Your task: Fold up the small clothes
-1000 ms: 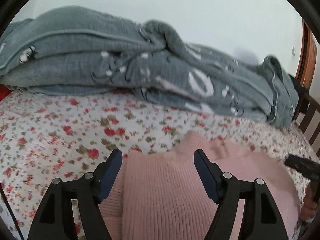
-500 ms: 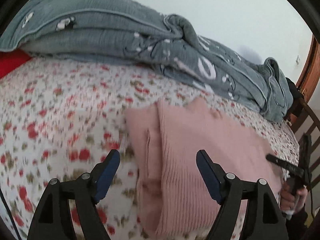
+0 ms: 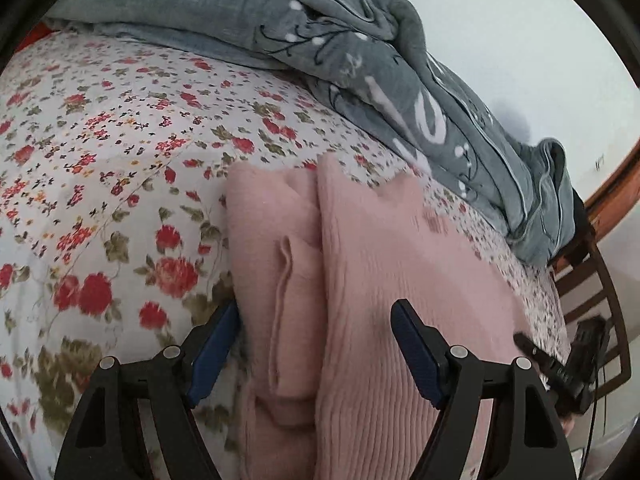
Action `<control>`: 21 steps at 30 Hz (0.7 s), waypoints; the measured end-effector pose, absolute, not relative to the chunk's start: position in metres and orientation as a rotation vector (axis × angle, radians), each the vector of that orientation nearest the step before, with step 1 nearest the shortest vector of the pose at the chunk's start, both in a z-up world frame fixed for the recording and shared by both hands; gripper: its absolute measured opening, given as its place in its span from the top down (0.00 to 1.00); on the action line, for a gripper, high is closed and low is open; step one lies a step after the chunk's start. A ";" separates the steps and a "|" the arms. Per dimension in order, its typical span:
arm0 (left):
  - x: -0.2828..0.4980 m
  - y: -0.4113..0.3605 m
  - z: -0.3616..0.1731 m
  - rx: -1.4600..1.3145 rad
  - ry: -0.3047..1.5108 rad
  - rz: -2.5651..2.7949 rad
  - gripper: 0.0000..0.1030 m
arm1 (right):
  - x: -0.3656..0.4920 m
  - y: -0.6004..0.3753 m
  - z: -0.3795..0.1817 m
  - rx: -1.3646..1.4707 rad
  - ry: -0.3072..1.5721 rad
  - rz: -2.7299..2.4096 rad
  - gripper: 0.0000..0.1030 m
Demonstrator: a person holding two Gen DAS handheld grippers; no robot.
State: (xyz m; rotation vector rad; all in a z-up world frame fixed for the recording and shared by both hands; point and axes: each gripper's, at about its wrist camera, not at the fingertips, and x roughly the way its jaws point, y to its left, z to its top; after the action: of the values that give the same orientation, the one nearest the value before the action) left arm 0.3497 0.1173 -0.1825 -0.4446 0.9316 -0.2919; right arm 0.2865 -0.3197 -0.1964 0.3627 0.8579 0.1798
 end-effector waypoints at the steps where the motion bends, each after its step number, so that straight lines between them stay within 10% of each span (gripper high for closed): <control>1: 0.352 0.114 -0.183 -0.431 0.933 -0.275 0.33 | 0.287 -0.318 -0.197 0.356 0.861 0.178 0.50; 6: 0.356 0.106 -0.178 -0.411 0.933 -0.251 0.75 | 0.292 -0.311 -0.195 0.327 0.877 0.164 0.65; 21: 0.283 0.075 -0.141 -0.383 0.896 -0.420 0.78 | 0.209 -0.330 -0.137 0.265 0.732 0.146 0.79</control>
State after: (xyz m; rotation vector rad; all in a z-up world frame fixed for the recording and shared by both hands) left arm 0.2834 0.0748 -0.1409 -0.3827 0.8958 -0.4204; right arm 0.2091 -0.3304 -0.1367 0.2650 0.7323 0.1464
